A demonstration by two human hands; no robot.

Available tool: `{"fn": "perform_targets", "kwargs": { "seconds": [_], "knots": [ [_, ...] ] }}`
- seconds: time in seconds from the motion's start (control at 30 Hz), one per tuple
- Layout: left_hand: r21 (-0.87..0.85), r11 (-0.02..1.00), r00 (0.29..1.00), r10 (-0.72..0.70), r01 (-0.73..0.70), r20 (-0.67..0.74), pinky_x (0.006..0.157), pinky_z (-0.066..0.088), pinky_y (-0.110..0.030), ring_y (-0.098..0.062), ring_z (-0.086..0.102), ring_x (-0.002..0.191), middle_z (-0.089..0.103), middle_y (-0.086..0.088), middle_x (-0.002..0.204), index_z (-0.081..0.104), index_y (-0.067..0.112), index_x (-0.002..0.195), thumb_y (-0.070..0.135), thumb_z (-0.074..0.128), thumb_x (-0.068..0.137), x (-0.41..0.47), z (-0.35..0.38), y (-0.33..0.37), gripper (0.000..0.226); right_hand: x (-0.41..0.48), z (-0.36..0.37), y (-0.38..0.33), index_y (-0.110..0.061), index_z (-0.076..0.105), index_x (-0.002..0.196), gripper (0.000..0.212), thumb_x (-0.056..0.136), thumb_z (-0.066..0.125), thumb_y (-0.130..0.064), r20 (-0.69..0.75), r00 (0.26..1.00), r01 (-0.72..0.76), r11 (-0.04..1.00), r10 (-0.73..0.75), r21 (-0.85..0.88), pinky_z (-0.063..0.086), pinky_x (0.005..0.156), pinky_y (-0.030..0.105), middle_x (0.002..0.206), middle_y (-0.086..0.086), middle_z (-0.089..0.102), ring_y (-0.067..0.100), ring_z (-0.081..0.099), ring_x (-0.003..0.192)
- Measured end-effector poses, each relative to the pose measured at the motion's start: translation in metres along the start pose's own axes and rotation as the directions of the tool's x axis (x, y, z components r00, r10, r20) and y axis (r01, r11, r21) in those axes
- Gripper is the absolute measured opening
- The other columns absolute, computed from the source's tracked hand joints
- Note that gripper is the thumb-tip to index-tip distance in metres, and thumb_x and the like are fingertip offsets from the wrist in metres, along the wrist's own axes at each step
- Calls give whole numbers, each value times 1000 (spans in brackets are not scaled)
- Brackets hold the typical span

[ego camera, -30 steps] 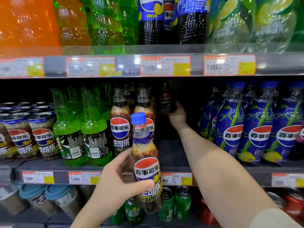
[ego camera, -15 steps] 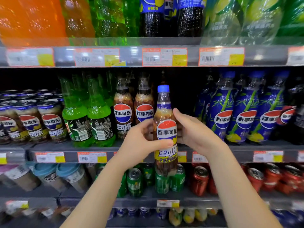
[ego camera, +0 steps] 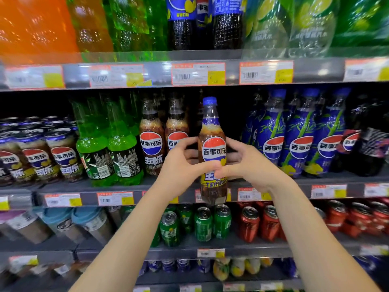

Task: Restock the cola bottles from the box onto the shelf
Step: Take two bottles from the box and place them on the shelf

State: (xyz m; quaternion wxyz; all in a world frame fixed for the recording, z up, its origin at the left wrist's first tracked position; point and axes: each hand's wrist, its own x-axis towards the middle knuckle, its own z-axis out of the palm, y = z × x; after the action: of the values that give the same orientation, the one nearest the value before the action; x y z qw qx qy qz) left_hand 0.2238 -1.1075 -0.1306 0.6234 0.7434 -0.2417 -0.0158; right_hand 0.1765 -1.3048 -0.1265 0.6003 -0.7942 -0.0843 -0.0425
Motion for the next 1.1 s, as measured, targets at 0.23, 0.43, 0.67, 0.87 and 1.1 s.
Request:
{"fn": "perform_targets", "kwargs": {
  "seconds": [0.23, 0.43, 0.67, 0.87, 1.1],
  "knots": [
    [425, 901, 975, 163, -84, -152, 88, 56, -23, 0, 68, 100, 69, 14, 113, 58, 30, 134, 46, 78, 85, -22, -10, 5, 55, 29, -15, -1, -27, 48, 145, 73, 82, 78, -4, -81, 996, -29, 994, 38, 110, 61, 72, 34, 107, 8, 77, 21, 74, 99],
    [614, 782, 945, 273, -108, -181, 88, 56, -36, -5, 67, 108, 70, 16, 122, 58, 33, 134, 44, 69, 92, -31, -19, 2, 44, 69, -15, 8, -25, 38, 152, 93, 77, 79, 10, -164, 986, 23, 998, -13, 61, 60, 68, 29, 108, 12, 76, 14, 74, 90],
    [657, 744, 951, 278, -125, -134, 87, 57, -41, -9, 66, 109, 67, 16, 124, 55, 34, 136, 45, 64, 93, -40, -13, -1, 45, 117, -10, 36, -19, 28, 157, 106, 71, 81, 12, -300, 949, 87, 996, -94, -37, 54, 99, 39, 133, 12, 62, 24, 63, 120],
    [590, 799, 964, 234, -115, -129, 87, 59, -42, -2, 68, 100, 69, 20, 116, 56, 38, 134, 53, 58, 87, -45, -16, 1, 49, 147, -17, 45, -22, 21, 159, 105, 78, 83, -1, -358, 931, 21, 989, -74, -150, 46, 104, 31, 135, -1, 57, 14, 56, 121],
    [543, 831, 972, 209, -116, -111, 89, 59, -38, 1, 68, 100, 68, 22, 116, 58, 36, 134, 41, 67, 92, -51, -23, -5, 43, 180, -21, 53, -27, 15, 161, 100, 85, 80, -20, -516, 856, -160, 942, -16, -295, 43, 107, 32, 143, 6, 58, 28, 54, 130]
  ]
}}
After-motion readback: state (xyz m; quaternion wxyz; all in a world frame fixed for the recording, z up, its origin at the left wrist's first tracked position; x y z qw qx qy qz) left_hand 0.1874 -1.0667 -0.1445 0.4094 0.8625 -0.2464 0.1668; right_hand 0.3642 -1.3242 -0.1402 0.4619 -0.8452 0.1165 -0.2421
